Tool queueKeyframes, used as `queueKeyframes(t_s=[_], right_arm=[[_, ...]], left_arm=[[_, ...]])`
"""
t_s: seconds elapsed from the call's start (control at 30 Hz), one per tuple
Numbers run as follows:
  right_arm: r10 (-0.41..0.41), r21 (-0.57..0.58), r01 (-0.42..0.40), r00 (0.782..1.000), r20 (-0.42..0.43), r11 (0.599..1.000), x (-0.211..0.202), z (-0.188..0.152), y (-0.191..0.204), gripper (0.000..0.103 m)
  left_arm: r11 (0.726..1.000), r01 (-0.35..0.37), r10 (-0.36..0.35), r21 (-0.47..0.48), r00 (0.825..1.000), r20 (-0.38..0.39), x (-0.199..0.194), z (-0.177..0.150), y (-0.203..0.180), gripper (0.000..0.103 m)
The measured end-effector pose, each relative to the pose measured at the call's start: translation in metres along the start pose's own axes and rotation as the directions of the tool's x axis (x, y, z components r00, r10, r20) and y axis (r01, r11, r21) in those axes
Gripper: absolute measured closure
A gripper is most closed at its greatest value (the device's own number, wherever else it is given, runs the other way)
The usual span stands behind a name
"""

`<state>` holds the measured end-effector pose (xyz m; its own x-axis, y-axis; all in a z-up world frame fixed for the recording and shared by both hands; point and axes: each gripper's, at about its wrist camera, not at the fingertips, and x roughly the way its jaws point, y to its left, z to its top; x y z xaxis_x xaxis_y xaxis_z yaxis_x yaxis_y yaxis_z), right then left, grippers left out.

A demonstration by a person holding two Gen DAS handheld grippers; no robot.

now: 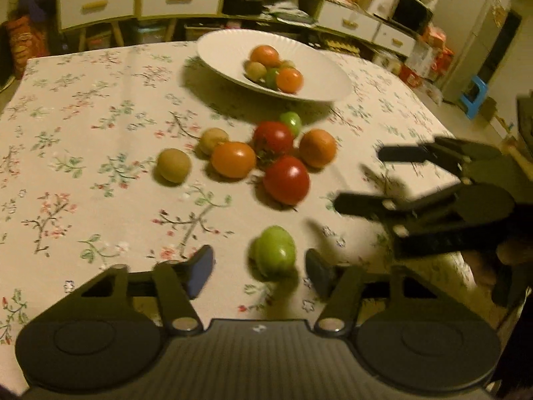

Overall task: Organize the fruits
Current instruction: 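Grasp another green tomato with the left tool while the right tool grasps an orange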

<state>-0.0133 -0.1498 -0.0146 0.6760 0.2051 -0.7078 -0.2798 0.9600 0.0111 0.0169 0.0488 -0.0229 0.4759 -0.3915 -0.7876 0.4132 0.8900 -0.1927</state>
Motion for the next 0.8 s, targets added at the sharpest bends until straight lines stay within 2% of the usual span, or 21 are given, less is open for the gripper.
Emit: queueKeyframes(t_s=[0.13,0.2,0.27,0.43,0.63,0.7,0.8], right_arm=[[-0.03,-0.028,0.03,1.0,-0.009,0.999,0.011,0.001,-0.003,0.028],[-0.041,-0.033,0.041,0.999,-0.019,0.999,0.016,0.001,-0.005,0.036],[-0.054,-0.042,0.053,0.998,-0.024,0.998,0.021,0.001,-0.006,0.039],[-0.052,-0.058,0.051,0.999,-0.009,0.997,0.027,0.005,-0.005,0.043],[-0.034,-0.065,0.034,0.999,0.006,0.997,0.031,0.012,-0.003,0.064],[-0.023,-0.076,0.023,1.0,0.011,0.997,0.031,0.012,-0.001,0.075],[-0.019,-0.095,0.02,1.0,0.014,0.995,0.03,0.012,0.002,0.076]], left_arm=[[1.0,-0.002,0.002,0.026,1.0,0.0,0.001,-0.001,-0.005,0.057],[1.0,0.001,-0.001,0.022,1.0,-0.001,0.003,0.0,-0.005,0.067],[1.0,0.004,-0.004,0.017,1.0,-0.003,0.004,0.001,-0.005,0.073],[1.0,0.005,-0.005,0.013,1.0,0.002,0.006,0.003,-0.007,0.074],[1.0,0.001,-0.001,0.019,1.0,0.005,0.006,0.003,-0.008,0.074],[1.0,0.001,-0.001,0.019,1.0,0.006,0.006,0.003,-0.009,0.074],[1.0,-0.002,0.001,0.017,1.0,0.008,0.007,0.004,-0.008,0.074]])
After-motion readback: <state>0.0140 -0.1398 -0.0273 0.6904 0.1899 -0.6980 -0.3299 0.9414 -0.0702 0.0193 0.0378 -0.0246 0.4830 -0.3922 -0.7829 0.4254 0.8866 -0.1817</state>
